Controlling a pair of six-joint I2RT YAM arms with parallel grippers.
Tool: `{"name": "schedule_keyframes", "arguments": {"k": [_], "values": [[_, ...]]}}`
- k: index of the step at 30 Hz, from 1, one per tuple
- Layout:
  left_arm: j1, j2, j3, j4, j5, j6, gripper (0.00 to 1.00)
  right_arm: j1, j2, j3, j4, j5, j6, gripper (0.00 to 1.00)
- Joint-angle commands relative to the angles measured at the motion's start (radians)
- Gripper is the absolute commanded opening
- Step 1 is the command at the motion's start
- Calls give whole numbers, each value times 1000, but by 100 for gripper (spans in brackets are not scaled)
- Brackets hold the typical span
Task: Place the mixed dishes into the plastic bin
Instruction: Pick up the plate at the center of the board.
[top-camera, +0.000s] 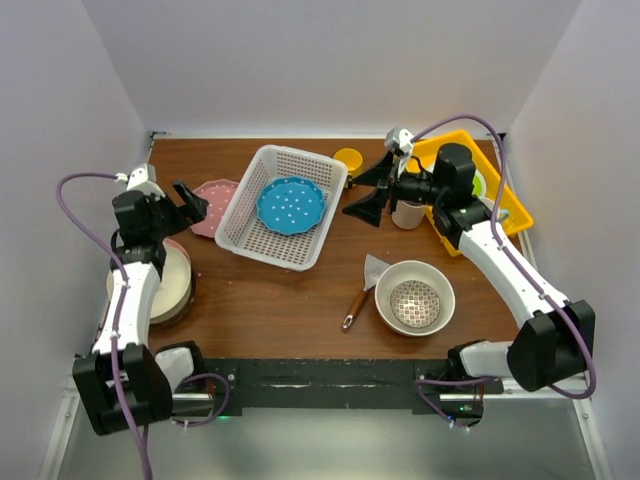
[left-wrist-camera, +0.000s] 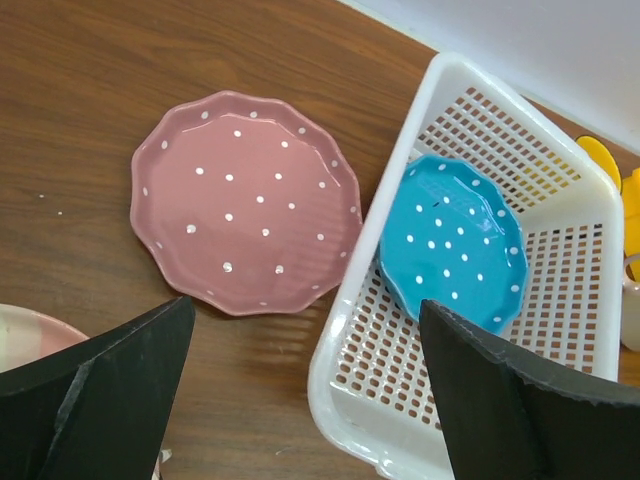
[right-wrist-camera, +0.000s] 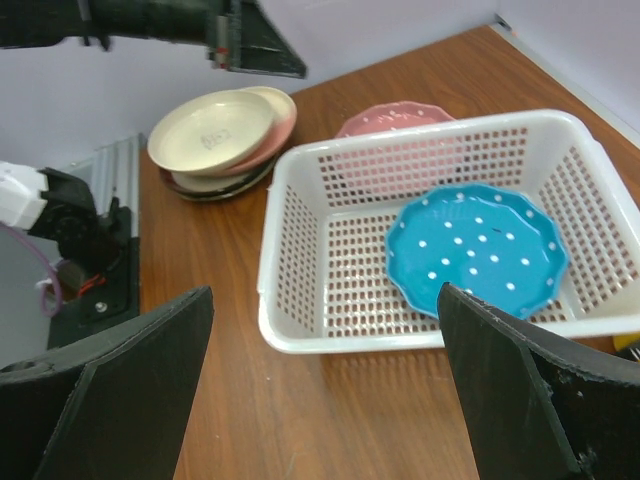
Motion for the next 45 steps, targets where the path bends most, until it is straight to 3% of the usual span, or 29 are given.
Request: {"name": "schedule_keyframes", "arguments": {"k": [1, 8, 14, 20, 28, 34, 41, 45], "values": [[53, 129, 108, 59, 82, -23, 100, -3, -16, -10, 99, -79, 40, 98], [73, 331, 221, 3, 5, 59, 100, -3, -13, -15, 101, -134, 37, 98], [85, 532, 346, -36, -36, 124, 90, -2, 3, -13, 96, -159, 31, 98], [101, 732, 433, -33, 18, 148, 82, -3, 10, -15, 88, -169, 25, 98], [128, 850, 478, -28, 53, 153, 71, -2, 16, -9, 76, -171, 16, 98], [145, 927, 510, -28, 118, 151, 56, -2, 18, -6, 64, -169, 7, 98], [153, 994, 534, -34, 147, 150, 48, -2, 21, 0, 49, -166, -7, 98], [153, 1010, 544, -45, 141, 147, 38, -3, 21, 2, 41, -165, -12, 98]]}}
